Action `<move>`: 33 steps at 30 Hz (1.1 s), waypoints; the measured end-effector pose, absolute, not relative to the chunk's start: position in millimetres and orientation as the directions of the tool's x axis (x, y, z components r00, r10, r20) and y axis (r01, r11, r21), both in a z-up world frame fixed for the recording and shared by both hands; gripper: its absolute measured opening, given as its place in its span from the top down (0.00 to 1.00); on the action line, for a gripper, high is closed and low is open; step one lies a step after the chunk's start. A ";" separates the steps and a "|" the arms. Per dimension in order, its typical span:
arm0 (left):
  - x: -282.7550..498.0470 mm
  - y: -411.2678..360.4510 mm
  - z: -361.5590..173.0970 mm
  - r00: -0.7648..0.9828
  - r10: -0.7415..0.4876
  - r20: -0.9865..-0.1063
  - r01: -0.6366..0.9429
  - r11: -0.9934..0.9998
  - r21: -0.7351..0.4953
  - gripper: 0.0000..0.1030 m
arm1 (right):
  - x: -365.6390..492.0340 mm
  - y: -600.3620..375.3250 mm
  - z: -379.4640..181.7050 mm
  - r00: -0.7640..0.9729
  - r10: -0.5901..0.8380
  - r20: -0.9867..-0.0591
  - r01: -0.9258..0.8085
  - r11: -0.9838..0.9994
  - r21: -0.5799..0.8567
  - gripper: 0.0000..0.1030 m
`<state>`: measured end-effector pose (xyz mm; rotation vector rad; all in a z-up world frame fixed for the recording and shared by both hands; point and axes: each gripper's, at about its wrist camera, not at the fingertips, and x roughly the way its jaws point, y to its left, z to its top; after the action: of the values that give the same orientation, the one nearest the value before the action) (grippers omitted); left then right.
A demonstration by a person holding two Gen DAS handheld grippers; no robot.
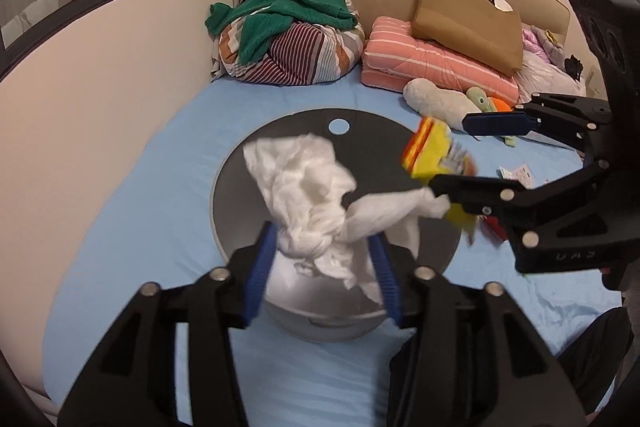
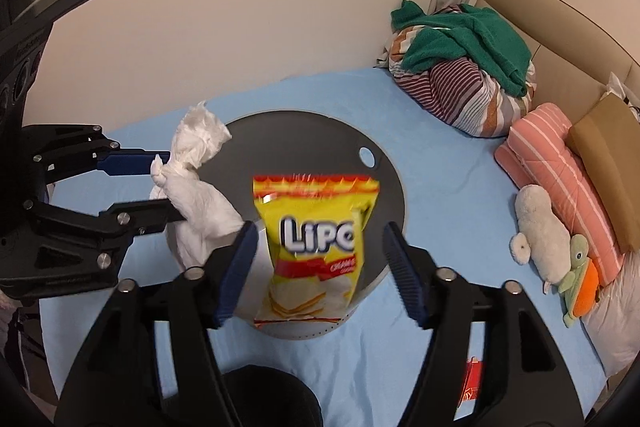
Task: Collect trash
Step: 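Carry tissue and LIPO bag to the grey bin and release both, then move both open tools back over the bed items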
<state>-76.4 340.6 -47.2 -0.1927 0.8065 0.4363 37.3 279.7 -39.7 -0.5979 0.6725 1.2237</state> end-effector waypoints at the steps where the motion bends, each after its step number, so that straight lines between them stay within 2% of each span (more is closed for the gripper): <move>1: -75.7 342.0 -47.4 0.609 0.321 -0.726 -0.457 0.889 0.009 0.24 | 39.3 283.6 -41.3 0.199 0.641 -0.741 -0.970 0.238 -0.055 0.28; 3: -74.3 342.0 -48.1 0.604 0.352 -0.716 -0.467 0.883 0.040 0.23 | 44.2 289.9 -45.6 0.194 0.637 -0.746 -0.970 0.236 -0.050 0.28; 9: -71.7 339.7 -57.6 0.579 0.346 -0.738 -0.450 0.891 0.064 0.23 | 52.7 287.7 -58.4 0.181 0.629 -0.756 -0.968 0.252 -0.022 0.28; 21: -73.5 297.1 -67.9 0.586 0.320 -0.744 -0.397 0.914 0.081 0.23 | 51.6 221.8 -67.9 0.247 0.611 -0.752 -0.943 0.329 -0.042 0.28; 33: -43.7 210.3 -81.7 0.636 0.200 -0.746 -0.229 0.971 0.065 0.23 | 48.5 109.2 -80.6 0.387 0.557 -0.735 -0.871 0.483 -0.093 0.28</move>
<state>-43.7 210.3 -81.7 -0.0373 0.8471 0.2452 48.5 109.2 -80.6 -0.5174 0.6986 0.9619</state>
